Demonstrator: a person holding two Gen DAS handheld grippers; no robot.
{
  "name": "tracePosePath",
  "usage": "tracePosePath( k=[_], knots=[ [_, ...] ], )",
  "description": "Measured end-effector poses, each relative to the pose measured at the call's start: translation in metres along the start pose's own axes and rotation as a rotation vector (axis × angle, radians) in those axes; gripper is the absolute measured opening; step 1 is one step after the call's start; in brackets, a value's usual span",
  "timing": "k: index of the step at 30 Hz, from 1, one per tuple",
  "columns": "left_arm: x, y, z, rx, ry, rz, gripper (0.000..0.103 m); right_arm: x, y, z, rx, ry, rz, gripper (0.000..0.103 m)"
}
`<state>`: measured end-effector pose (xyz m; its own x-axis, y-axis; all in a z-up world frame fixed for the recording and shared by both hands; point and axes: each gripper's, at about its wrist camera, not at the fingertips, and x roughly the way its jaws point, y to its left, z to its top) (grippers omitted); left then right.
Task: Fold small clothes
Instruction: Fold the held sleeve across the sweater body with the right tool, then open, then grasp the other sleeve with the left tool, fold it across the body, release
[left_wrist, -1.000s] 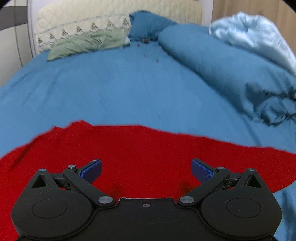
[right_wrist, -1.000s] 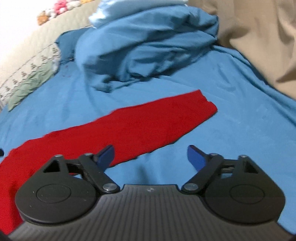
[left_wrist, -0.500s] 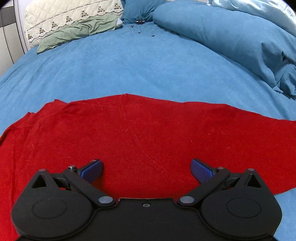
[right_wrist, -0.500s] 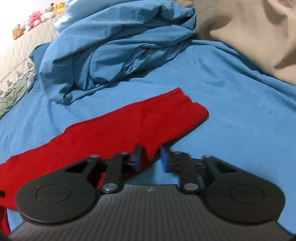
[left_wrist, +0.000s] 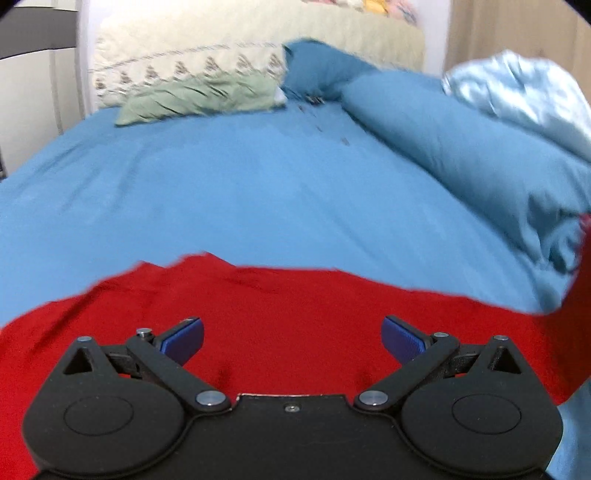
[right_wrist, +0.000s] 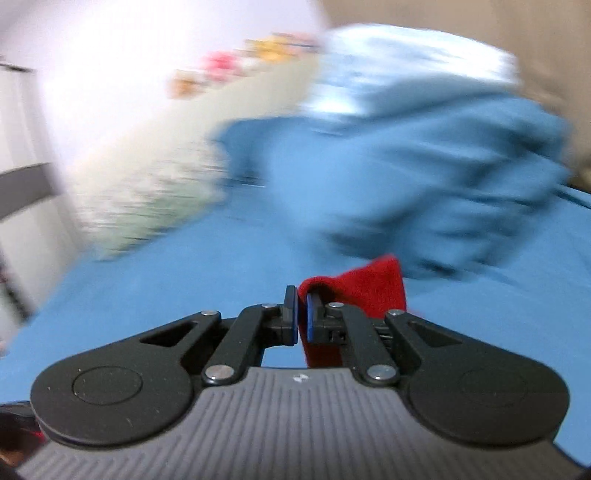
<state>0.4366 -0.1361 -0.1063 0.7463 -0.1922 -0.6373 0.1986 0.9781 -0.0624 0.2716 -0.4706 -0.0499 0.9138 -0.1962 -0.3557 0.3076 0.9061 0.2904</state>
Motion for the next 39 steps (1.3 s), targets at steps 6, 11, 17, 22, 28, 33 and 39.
tracePosePath(
  k=[6,11,17,22,28,33,39],
  knots=[
    [-0.039,0.069,-0.007,-0.059,-0.049,0.132,0.103,0.052,0.146,-0.061,-0.153,0.171,0.42,0.02],
    [-0.046,0.095,-0.02,-0.031,-0.018,0.171,0.103,0.086,0.195,-0.164,-0.284,0.402,0.472,0.02],
    [-0.029,0.087,-0.035,-0.032,0.027,0.059,0.103,0.077,0.202,-0.178,-0.395,0.406,0.467,0.041],
    [-0.024,0.051,-0.043,0.082,0.032,-0.032,0.103,0.031,0.162,-0.179,-0.476,0.344,0.42,0.079],
    [0.008,0.009,-0.051,0.195,0.087,-0.079,0.085,-0.001,0.118,-0.175,-0.471,0.325,0.222,0.088],
    [0.028,0.029,-0.049,0.1,0.109,-0.074,0.038,-0.012,0.097,-0.171,-0.406,0.329,0.171,0.089],
    [0.006,0.087,-0.061,-0.126,0.05,-0.075,0.031,-0.018,0.074,-0.162,-0.333,0.309,0.126,0.09]
  ],
)
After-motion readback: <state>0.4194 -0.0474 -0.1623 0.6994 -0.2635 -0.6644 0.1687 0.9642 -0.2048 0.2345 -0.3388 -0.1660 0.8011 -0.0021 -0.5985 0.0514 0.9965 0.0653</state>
